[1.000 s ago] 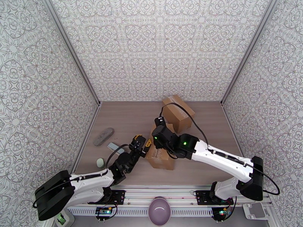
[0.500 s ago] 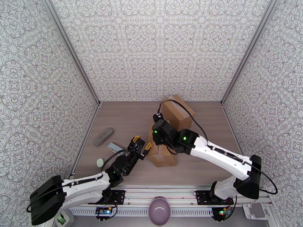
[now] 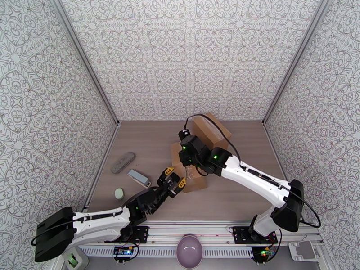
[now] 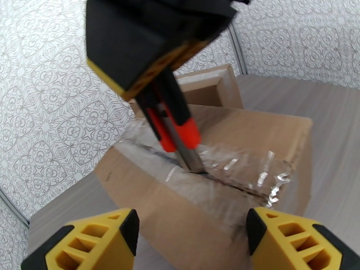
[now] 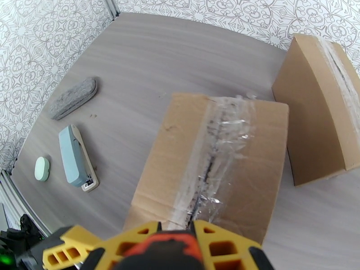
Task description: Unpack the express box
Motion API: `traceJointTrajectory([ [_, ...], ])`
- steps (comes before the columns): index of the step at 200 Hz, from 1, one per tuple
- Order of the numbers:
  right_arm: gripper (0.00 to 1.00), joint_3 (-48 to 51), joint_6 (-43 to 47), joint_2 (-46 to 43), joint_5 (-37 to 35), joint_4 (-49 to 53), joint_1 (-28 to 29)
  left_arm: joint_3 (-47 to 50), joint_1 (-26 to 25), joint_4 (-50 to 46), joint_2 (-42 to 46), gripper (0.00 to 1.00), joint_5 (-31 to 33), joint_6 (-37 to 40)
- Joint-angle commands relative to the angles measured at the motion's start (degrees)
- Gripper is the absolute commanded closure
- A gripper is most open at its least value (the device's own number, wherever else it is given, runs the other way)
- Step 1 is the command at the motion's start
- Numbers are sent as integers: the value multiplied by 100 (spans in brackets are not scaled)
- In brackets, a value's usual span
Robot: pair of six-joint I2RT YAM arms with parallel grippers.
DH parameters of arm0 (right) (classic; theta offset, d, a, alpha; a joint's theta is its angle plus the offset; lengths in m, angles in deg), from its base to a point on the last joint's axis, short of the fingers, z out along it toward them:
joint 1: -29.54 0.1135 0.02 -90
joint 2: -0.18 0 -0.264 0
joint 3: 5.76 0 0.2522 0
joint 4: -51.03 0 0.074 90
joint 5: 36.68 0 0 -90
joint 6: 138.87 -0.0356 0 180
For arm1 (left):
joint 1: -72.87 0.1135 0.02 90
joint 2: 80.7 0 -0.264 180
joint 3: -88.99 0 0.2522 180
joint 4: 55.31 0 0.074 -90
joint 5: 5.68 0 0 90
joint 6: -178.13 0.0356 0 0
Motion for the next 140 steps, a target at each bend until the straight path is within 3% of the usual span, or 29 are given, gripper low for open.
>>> traceJointTrajectory([
  [1, 100, -247, 12, -67, 140, -457, -75, -151, -20, 167, -410, 29, -163, 188],
  [72, 100, -126, -515, -119, -147, -241, -126, -478, 342, 651, -1402, 34, -787, -12],
  [140, 100, -553, -772, 14, -581, 212, -124, -831, 525, 61, -1631, 45, -1134, -309],
])
